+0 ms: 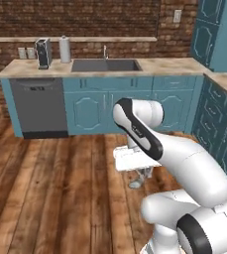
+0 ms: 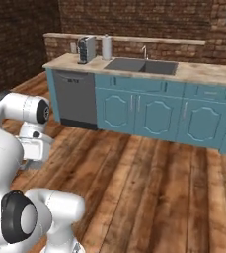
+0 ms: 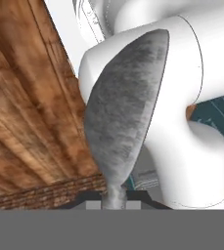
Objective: Take the fork and place it on the left side of the plate. Then take the spoon and place it on the right side of the plate. Make sure they're directly next to the plate.
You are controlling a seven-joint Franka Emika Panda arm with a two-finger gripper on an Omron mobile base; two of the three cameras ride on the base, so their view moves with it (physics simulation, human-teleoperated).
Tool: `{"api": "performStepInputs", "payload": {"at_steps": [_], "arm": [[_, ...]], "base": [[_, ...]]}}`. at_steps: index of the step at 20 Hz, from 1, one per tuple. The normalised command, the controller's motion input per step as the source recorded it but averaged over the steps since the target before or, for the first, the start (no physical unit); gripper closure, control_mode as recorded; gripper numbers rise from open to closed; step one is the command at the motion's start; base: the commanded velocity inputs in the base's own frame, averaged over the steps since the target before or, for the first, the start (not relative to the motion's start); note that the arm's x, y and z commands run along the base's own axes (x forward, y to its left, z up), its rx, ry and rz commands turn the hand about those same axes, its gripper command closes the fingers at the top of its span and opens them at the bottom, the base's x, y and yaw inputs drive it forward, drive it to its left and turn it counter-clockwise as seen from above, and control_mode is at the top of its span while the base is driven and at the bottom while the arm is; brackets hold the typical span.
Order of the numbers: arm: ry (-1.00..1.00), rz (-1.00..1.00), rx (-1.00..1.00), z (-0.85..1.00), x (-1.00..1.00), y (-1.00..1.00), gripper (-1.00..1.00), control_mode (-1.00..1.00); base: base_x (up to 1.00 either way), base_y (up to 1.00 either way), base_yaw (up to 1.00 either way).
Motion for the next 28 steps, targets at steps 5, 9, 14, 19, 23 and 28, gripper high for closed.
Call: {"api": "performStepInputs", "payload": {"at_steps": [5, 9, 14, 19, 23, 28], "arm": [[0.0, 0.0, 0.0, 0.0, 0.0, 0.0, 1.0, 1.0], [0.0, 0.0, 0.0, 0.0, 0.0, 0.0, 1.0, 1.0], [0.0, 0.0, 0.0, 0.0, 0.0, 0.0, 1.0, 1.0], [0.0, 0.0, 0.0, 0.0, 0.0, 0.0, 1.0, 1.0], [0.0, 0.0, 0.0, 0.0, 0.0, 0.0, 1.0, 1.0], [0.0, 0.0, 0.0, 0.0, 0.0, 0.0, 1.0, 1.0]], "base": [[1.0, 0.97, 0.04], [1.0, 1.0, 0.0], [1.0, 1.0, 0.0], [1.0, 1.0, 0.0], [1.0, 1.0, 0.0], [1.0, 1.0, 0.0]]}}
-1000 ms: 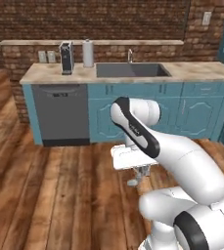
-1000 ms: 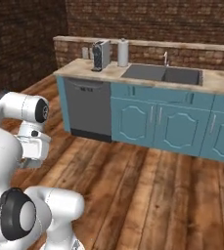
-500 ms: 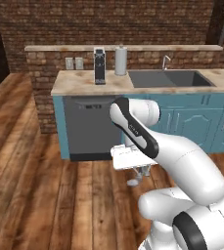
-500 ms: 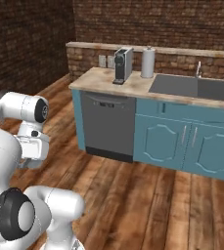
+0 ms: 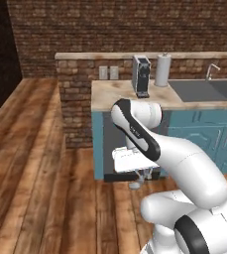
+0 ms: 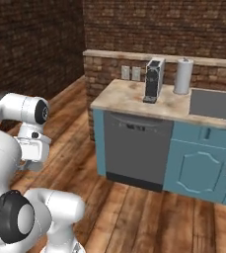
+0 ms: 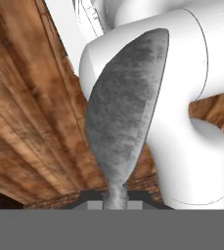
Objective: Take the fork and place it on the left side of the plate. Then take the spoon and place it on the right side of the plate. Make sure they're directly next to the plate.
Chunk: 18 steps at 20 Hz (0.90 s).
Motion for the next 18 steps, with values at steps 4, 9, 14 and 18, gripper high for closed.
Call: {"api": "performStepInputs", "payload": {"at_steps": [4, 9, 14, 18], "arm": [[0.0, 0.0, 0.0, 0.0, 0.0, 0.0, 1.0, 1.0], [0.0, 0.0, 0.0, 0.0, 0.0, 0.0, 1.0, 1.0], [0.0, 0.0, 0.0, 0.0, 0.0, 0.0, 1.0, 1.0], [0.0, 0.0, 0.0, 0.0, 0.0, 0.0, 1.0, 1.0]], "base": [[1.0, 1.0, 0.0], [1.0, 1.0, -0.02], [1.0, 1.0, -0.03], [1.0, 1.0, -0.15]]}}
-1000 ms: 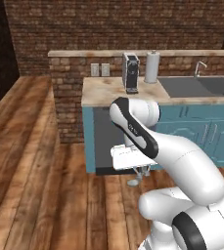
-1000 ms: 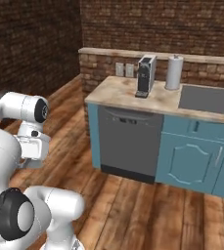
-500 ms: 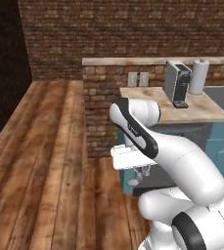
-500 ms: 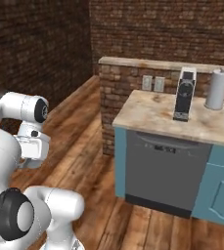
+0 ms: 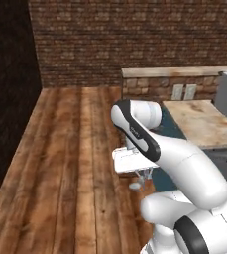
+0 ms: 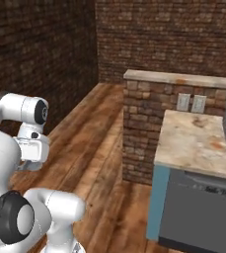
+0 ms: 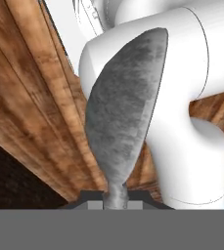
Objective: Take the fork and place it on the left side of the plate. Then take the spoon and place it on the right side of the plate. Make sure they're directly next to the plate.
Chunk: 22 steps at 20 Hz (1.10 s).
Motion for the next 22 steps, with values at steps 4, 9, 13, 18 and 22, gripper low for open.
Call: {"api": "performStepInputs", "payload": {"at_steps": [4, 9, 13, 18, 22], "arm": [[0.0, 0.0, 0.0, 0.0, 0.0, 0.0, 1.0, 1.0], [0.0, 0.0, 0.0, 0.0, 0.0, 0.0, 1.0, 1.0], [0.0, 0.0, 0.0, 0.0, 0.0, 0.0, 1.0, 1.0], [0.0, 0.0, 0.0, 0.0, 0.0, 0.0, 1.0, 1.0], [0.0, 0.0, 0.0, 0.0, 0.0, 0.0, 1.0, 1.0]], "base": [[1.0, 1.0, -0.24], [1.0, 1.0, -0.25], [1.0, 1.0, -0.31], [1.0, 1.0, -0.33], [1.0, 0.99, -0.37]]}}
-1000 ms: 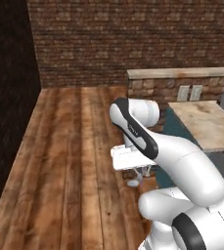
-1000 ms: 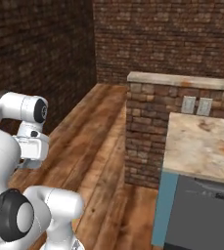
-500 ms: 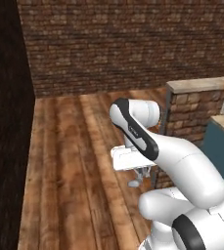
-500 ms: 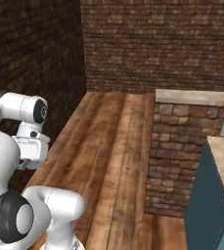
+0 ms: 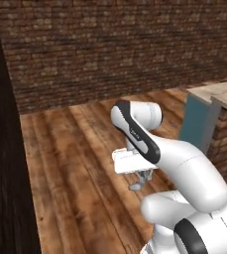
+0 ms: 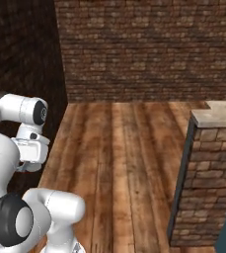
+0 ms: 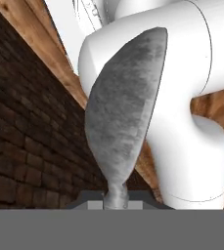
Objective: Take the fork and place it on the left side of the plate. Then take the spoon and place it on the right side of the plate. Make sure they're directly next to the plate.
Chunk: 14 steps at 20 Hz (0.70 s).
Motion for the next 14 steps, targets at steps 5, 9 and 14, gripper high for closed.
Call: {"api": "performStepInputs", "payload": {"at_steps": [5, 9, 14], "arm": [[0.0, 0.0, 0.0, 0.0, 0.0, 0.0, 1.0, 1.0], [0.0, 0.0, 0.0, 0.0, 0.0, 0.0, 1.0, 1.0], [0.0, 0.0, 0.0, 0.0, 0.0, 0.0, 1.0, 1.0]], "base": [[1.0, 0.86, -0.44], [1.0, 0.75, -0.45], [1.0, 0.77, -0.46]]}}
